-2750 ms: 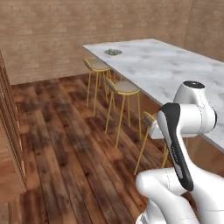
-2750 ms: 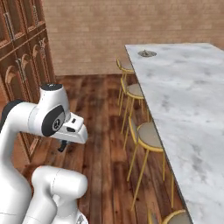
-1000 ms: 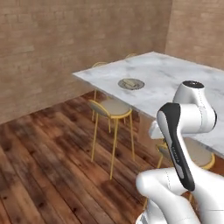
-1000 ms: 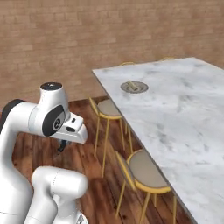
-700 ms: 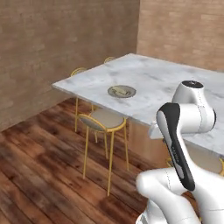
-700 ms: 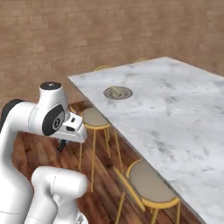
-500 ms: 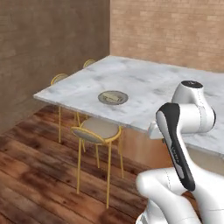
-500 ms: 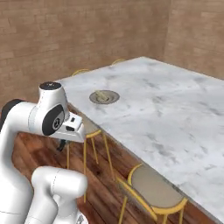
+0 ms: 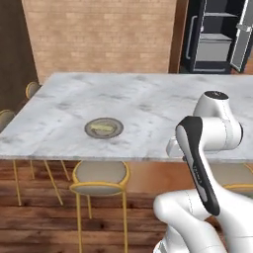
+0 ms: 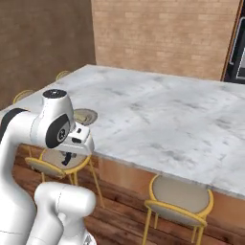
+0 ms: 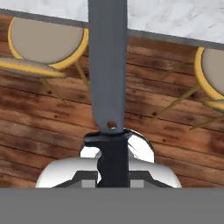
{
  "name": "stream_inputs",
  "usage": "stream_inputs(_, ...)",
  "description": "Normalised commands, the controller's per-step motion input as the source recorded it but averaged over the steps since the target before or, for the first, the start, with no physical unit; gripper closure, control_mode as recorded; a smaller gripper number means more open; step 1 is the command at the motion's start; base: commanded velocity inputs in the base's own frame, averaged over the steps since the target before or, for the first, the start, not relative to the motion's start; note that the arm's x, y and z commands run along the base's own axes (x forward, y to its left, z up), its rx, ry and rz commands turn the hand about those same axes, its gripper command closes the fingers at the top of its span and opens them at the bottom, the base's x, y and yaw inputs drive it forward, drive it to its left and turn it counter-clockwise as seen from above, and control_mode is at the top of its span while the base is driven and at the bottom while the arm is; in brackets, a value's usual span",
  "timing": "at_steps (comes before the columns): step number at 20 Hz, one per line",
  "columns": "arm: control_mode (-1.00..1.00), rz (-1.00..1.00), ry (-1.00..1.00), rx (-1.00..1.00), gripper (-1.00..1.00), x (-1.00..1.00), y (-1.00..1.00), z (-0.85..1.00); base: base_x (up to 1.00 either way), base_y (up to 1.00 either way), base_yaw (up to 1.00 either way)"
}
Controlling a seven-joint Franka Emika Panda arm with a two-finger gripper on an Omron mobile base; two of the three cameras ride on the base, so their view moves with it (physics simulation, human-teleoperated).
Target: Retrieve the butter from the fridge and place it on a plate on the dining table. Then retrieve the butter knife by the fridge and place it near the plate.
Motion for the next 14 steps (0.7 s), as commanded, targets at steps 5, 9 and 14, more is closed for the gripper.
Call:
stream_inputs(5, 1.0, 0.0, 0.0, 0.0, 1.0, 0.0, 0.0, 0.0, 0.55, 0.45, -0.7)
stream_inputs(9, 1.0, 0.0, 0.0, 0.0, 1.0, 0.0, 0.0, 0.0, 0.49, 0.42, -0.48)
stream_inputs(14, 1.0, 0.0, 0.0, 0.0, 1.0, 0.0, 0.0, 0.0, 0.46, 0.42, -0.16)
